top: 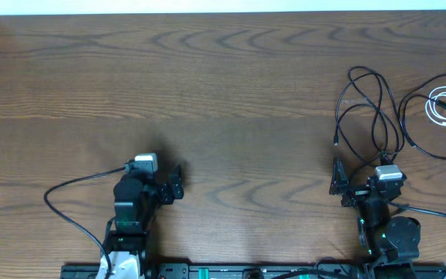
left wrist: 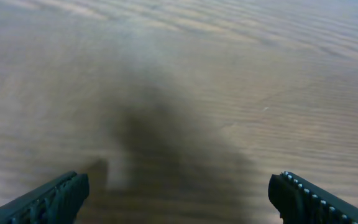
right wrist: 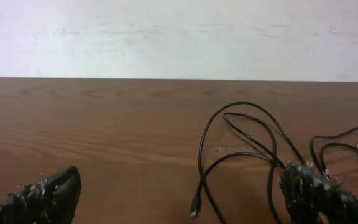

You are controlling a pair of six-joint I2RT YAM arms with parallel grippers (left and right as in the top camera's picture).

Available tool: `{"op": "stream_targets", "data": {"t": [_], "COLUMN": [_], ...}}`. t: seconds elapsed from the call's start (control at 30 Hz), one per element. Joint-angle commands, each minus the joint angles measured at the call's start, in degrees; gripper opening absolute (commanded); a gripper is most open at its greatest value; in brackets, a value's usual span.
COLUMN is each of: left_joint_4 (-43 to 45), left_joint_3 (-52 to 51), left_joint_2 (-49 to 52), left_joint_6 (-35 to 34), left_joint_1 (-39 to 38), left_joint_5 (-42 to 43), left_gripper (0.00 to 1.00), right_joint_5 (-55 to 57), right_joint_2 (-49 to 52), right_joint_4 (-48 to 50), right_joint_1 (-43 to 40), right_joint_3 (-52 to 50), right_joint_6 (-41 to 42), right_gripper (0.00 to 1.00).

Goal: Untangle cables

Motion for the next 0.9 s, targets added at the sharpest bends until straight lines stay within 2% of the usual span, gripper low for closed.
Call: {"op": "stream_targets", "data": {"t": [0.0, 0.2, 0.4, 0.73, 0.87], "left_joint_4": [-0.3, -9.9, -25.1, -25.3, -25.4], "left_joint_3": [-0.1, -0.1, -0.1, -0.1, -0.1], "left_joint_2": [-2.7, -11.6, -24.4, -42.8, -46.6], "left_joint_6": [-1.0, -1.0, -1.0, -0.6, 3.0], "left_joint_1": [1.3, 4.2, 7.2, 5.4, 3.6], "left_joint_5": [-0.3, -0.6, -2.3, -2.8, -2.7], "left_gripper": [0.98, 0.98, 0.98, 0.98, 0.98], "right_joint_5": [0.2, 0.2, 0.2, 0.2, 0.2], "right_joint_2": [-0.3, -0.3, -0.3, -0.3, -0.3], "right_joint_4": [-0.3, -0.3, -0.3, -0.3, -0.3], "right_joint_1": [0.4, 0.4, 0.4, 0.4, 0.4], "right_joint_3": [0.0, 0.0, 0.0, 0.0, 0.0], "right_joint_6": [0.1, 0.1, 0.1, 0.1, 0.1], "right_gripper": [0.99, 0.99, 0.99, 0.99, 0.99]}}
